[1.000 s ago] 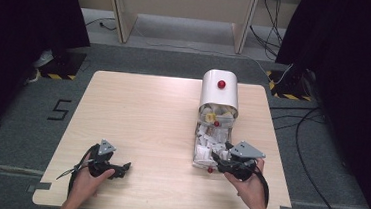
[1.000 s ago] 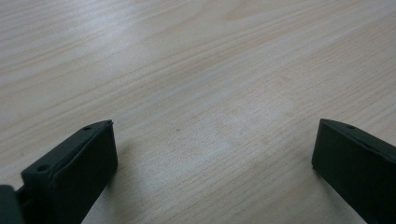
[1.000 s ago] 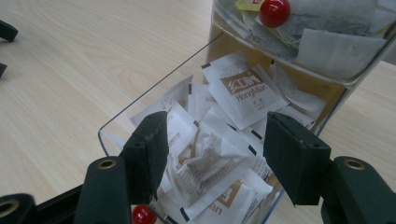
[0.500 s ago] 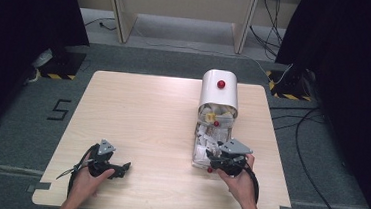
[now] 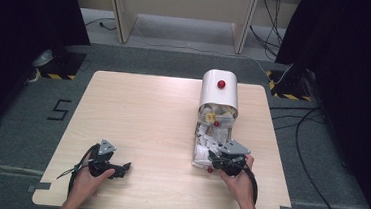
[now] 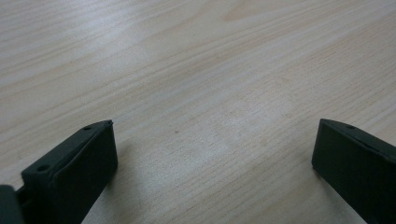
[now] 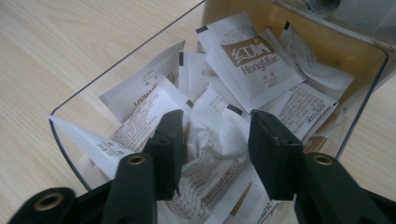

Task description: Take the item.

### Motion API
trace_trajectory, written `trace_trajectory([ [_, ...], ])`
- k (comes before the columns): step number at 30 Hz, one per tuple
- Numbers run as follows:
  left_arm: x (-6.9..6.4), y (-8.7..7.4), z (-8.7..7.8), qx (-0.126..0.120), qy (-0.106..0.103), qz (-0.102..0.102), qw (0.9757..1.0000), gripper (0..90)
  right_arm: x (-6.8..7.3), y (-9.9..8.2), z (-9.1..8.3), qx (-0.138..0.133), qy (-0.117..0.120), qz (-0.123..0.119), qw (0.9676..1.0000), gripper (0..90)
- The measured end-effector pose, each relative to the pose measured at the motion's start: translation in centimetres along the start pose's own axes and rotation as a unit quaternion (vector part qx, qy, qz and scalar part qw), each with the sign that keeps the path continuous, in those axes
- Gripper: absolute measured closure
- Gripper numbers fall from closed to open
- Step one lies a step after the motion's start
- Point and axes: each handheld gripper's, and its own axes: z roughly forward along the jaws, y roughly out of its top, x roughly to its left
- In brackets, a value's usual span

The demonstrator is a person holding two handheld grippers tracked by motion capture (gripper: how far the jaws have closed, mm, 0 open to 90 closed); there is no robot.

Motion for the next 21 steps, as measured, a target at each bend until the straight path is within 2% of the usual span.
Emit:
trace_trajectory([
  [8,0.0,0.0,0.0,0.0,0.0,0.0,1.0,0.0,-0.1,0.2,-0.6,-0.012,0.004,-0.005,0.9999,72.9],
  [14,0.0,0.0,0.0,0.0,0.0,0.0,1.0,0.0,0.0,0.3,-0.9,-0.015,0.005,-0.017,0.9997,77.9],
  [18,0.0,0.0,0.0,0.0,-0.001,0.001,1.0,0.0,0.0,0.5,-1.5,-0.028,0.006,-0.028,0.9992,81.4],
  [21,0.0,0.0,0.0,0.0,-0.001,0.001,1.0,0.0,0.0,0.8,-1.9,-0.041,0.012,-0.025,0.9988,81.6],
])
